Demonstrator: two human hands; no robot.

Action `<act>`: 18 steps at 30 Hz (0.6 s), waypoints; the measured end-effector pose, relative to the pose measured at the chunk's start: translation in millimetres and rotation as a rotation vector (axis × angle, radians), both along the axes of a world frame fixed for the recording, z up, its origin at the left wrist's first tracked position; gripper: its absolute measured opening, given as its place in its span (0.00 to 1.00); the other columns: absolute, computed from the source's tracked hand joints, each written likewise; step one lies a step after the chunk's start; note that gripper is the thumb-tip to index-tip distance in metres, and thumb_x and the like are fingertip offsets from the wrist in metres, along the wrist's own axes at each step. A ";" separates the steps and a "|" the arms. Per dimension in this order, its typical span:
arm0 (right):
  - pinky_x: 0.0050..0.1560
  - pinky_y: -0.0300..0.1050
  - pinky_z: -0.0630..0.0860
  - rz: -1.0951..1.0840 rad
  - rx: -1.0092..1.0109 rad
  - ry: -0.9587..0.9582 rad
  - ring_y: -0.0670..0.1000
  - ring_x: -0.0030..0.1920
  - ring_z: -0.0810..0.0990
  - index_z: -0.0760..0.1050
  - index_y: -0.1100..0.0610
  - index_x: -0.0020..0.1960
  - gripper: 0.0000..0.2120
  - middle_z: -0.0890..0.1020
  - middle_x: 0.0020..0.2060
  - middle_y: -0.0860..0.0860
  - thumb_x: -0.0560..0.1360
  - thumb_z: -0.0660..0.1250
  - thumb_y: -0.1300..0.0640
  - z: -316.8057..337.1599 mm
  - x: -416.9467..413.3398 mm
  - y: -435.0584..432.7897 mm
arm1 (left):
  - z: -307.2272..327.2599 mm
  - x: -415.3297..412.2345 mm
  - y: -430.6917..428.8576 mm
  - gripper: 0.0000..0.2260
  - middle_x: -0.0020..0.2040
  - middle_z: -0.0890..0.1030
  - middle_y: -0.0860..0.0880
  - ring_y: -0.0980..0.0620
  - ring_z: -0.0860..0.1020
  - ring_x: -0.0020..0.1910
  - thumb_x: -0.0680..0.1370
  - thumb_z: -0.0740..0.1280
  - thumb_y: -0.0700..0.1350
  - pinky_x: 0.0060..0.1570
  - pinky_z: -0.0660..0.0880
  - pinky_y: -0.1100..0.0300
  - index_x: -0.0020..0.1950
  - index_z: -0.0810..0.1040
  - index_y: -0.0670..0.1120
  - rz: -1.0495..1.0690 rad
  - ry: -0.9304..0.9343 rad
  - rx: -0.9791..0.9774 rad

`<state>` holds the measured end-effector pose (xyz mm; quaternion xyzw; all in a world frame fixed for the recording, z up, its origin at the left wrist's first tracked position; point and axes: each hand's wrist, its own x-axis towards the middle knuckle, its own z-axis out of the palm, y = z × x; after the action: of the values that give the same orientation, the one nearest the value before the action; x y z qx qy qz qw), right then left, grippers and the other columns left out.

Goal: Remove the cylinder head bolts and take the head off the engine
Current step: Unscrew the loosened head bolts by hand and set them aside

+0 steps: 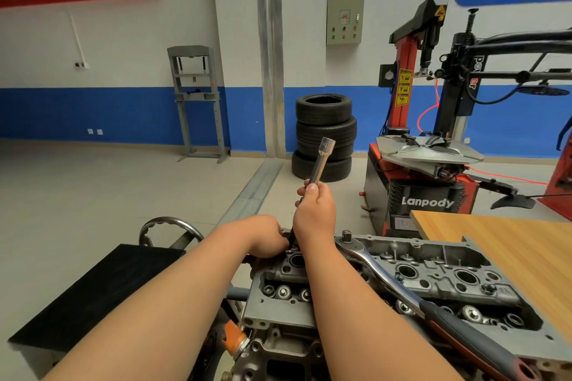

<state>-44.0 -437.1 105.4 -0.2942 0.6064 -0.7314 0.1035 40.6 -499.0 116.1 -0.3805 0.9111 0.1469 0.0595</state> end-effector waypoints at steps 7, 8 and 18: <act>0.53 0.58 0.75 -0.015 -0.035 -0.031 0.54 0.47 0.77 0.70 0.47 0.45 0.11 0.78 0.44 0.48 0.83 0.52 0.55 1.6 0.8 -2.1 | 0.0 2.4 -5.9 0.10 0.54 0.80 0.44 0.45 0.77 0.51 0.77 0.58 0.44 0.54 0.74 0.52 0.41 0.77 0.46 -0.028 -0.046 0.048; 0.52 0.59 0.75 -0.015 -0.051 -0.057 0.54 0.45 0.77 0.70 0.47 0.45 0.11 0.78 0.43 0.48 0.83 0.52 0.55 2.0 0.3 -2.5 | -1.7 1.1 -6.3 0.11 0.57 0.79 0.43 0.44 0.76 0.54 0.78 0.56 0.43 0.59 0.73 0.51 0.46 0.79 0.45 -0.038 -0.060 0.041; 0.46 0.53 0.77 0.037 -0.110 -0.126 0.48 0.39 0.74 0.70 0.47 0.46 0.11 0.77 0.42 0.47 0.83 0.52 0.55 0.7 -2.0 -2.1 | -14.1 -0.8 -11.1 0.14 0.60 0.76 0.41 0.44 0.75 0.57 0.79 0.53 0.46 0.62 0.72 0.49 0.51 0.77 0.42 0.018 0.028 0.084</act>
<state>-46.0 -439.2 106.1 -0.2641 0.5522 -0.7785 0.1386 39.9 -510.1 102.0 -0.3839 0.9014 0.1909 0.0613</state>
